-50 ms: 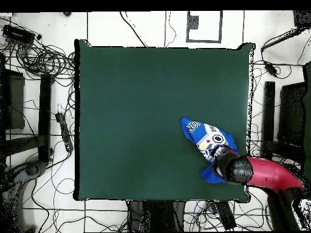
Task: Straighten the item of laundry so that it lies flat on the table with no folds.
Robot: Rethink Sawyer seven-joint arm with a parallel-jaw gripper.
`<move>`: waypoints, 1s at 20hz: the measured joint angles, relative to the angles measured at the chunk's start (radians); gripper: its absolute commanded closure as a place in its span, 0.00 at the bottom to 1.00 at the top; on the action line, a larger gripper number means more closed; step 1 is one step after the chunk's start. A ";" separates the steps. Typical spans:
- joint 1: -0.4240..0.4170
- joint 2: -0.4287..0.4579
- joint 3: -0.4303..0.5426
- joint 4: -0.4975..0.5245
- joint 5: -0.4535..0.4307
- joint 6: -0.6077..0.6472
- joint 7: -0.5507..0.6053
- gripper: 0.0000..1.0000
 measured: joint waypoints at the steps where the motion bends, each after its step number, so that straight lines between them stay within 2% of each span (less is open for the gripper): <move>1: 0.009 0.000 0.000 0.000 -0.001 -0.004 0.000 1.00; 8: 0.073 -0.002 0.001 0.003 0.000 -0.054 0.000 1.00; 20: 0.048 -0.020 0.011 0.049 0.000 -0.066 0.000 1.00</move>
